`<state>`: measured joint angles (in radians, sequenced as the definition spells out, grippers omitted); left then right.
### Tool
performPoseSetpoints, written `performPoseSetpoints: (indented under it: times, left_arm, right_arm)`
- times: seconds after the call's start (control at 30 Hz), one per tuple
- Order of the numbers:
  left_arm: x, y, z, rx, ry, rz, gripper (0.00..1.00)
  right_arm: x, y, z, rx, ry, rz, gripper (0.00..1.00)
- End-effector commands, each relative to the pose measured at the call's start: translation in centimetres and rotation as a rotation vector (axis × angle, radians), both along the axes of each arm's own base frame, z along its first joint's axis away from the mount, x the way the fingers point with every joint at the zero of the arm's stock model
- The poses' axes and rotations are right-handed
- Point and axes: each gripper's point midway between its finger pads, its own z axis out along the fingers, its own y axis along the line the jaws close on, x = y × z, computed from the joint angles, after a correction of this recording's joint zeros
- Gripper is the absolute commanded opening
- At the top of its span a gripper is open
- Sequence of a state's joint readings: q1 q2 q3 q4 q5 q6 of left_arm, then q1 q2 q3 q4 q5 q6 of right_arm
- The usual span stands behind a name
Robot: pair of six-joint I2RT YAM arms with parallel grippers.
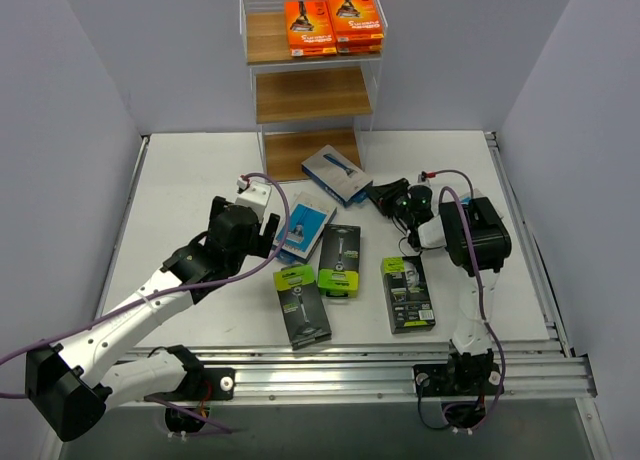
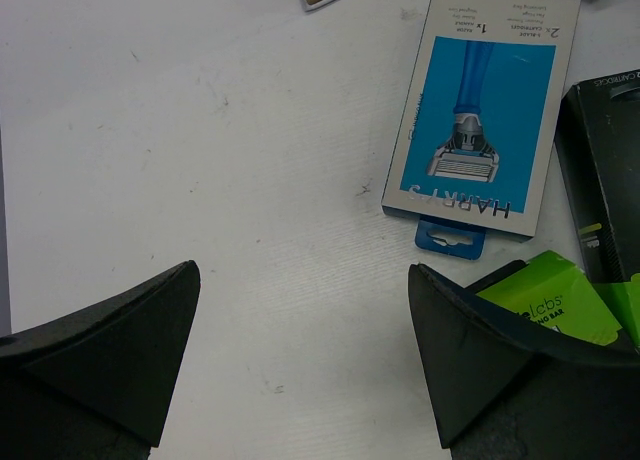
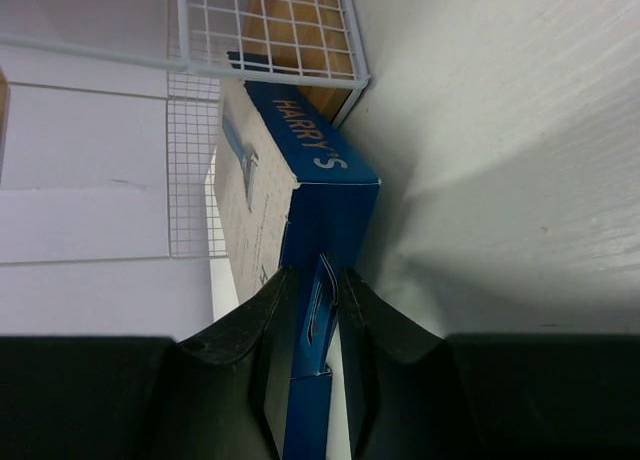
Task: Place and organize the shaving razors onto the shelf
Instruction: Grab a shaving razor with the right arm
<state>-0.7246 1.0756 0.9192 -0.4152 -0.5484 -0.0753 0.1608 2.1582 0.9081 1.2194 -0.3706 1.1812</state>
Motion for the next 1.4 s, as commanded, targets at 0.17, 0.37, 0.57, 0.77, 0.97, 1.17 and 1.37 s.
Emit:
performPoseSetpoints:
  times: [0.17,0.37,0.57,0.77,0.97,1.17,1.37]
  left_arm:
    - [0.4,-0.4,3.0,-0.077,-0.057,0.003,0.94]
    - [0.2,-0.5,3.1,-0.085,-0.058,-0.002,0.94]
    - [0.2,-0.5,3.2,-0.091,-0.060,-0.002,0.94]
    - [0.1,-0.5,3.3,-0.096,-0.061,-0.006,0.94]
    - [0.1,-0.6,3.1,-0.104,-0.054,-0.007,0.94]
    - [0.0,-0.5,3.1,-0.111,-0.057,0.001,0.94]
    - [0.0,-0.3,3.1,-0.106,-0.056,0.008,0.94]
  right_arm:
    - [0.1,1.5,3.1,0.037,-0.104,0.012,0.19]
    - [0.0,2.6,3.5,0.044,-0.114,0.030,0.15]
    - [0.3,3.4,3.8,0.062,-0.115,0.034,0.00]
    - [0.8,4.2,5.3,0.064,-0.124,0.030,0.00]
    - [0.9,4.9,7.1,0.069,-0.124,-0.012,0.00]
    - [0.7,5.7,8.7,0.103,-0.133,-0.064,0.00]
    - [0.9,5.0,10.7,0.136,-0.159,-0.145,0.00]
